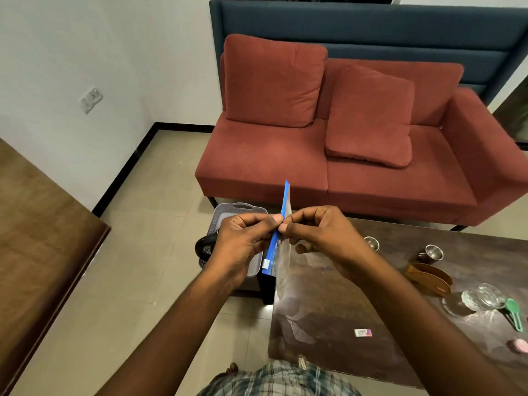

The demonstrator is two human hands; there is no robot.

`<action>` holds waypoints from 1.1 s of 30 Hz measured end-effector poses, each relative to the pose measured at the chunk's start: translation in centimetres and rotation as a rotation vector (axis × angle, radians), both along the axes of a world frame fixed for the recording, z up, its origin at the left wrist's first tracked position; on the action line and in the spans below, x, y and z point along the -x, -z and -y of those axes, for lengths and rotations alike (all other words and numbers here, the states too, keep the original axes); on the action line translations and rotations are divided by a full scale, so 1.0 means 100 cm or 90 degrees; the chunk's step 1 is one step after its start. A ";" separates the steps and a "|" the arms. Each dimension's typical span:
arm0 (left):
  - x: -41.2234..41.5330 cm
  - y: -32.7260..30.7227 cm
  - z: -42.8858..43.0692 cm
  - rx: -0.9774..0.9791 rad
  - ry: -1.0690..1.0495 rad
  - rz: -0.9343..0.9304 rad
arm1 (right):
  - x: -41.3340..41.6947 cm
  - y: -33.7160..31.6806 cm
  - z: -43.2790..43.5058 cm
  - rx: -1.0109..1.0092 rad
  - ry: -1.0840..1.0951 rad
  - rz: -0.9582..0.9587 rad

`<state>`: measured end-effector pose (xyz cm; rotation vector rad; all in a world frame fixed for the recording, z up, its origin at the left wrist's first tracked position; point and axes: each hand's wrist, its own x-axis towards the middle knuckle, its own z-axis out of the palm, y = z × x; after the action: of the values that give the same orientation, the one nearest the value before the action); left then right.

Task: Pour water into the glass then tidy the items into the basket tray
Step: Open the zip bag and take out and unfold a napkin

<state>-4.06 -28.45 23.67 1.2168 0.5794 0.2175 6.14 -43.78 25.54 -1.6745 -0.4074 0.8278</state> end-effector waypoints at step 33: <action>-0.002 -0.004 -0.014 -0.310 -0.068 -0.044 | 0.007 0.003 0.009 0.207 0.062 0.439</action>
<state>-3.86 -27.06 24.10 1.6703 0.6744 0.4248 5.43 -44.73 25.23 -2.2529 -0.6767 0.2234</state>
